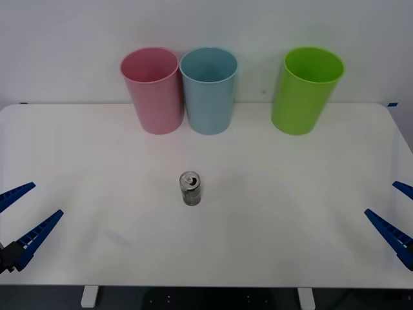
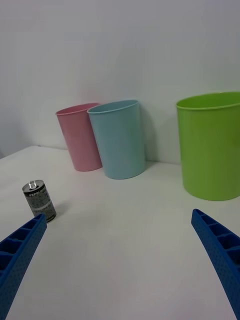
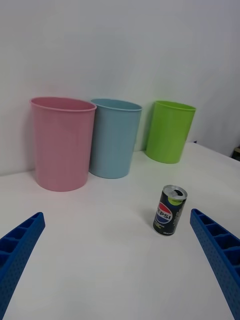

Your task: Grasp the object on the table and drop it into the matching bin: aluminum can to the light blue bin, PET bottle to the pink bin.

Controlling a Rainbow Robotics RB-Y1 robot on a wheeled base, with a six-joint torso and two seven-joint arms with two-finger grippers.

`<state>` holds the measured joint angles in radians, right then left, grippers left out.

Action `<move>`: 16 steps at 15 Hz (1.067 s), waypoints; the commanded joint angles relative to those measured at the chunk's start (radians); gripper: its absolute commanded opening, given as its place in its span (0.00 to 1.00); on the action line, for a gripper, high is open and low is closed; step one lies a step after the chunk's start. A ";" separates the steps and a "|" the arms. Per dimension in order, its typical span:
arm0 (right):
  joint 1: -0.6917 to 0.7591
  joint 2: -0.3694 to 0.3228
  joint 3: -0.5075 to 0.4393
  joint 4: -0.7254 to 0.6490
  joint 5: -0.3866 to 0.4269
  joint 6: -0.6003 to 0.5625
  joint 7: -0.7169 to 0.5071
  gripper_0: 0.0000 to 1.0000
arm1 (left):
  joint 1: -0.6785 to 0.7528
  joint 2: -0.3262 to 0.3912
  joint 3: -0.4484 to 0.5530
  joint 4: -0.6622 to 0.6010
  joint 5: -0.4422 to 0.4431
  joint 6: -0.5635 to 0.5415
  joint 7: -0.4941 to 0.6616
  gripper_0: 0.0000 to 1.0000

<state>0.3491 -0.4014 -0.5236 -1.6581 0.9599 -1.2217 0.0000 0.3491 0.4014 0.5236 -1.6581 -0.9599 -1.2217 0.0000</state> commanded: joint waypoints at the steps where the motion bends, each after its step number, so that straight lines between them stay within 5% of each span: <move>1: 0.000 0.000 0.000 0.000 0.000 0.000 0.000 1.00 | 0.000 0.000 0.000 0.000 0.000 0.000 0.000 1.00; 11: 0.056 -0.016 0.074 -0.008 -0.041 -0.010 0.046 1.00 | 0.000 0.000 0.000 0.000 0.000 0.000 0.000 1.00; 16: 0.056 -0.016 0.131 -0.008 -0.013 0.004 0.189 1.00 | 0.000 0.000 0.000 0.000 0.000 0.000 0.000 1.00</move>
<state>0.4050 -0.4185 -0.4004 -1.6659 0.9415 -1.2210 0.1724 0.3491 0.4014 0.5236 -1.6580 -0.9599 -1.2217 0.0000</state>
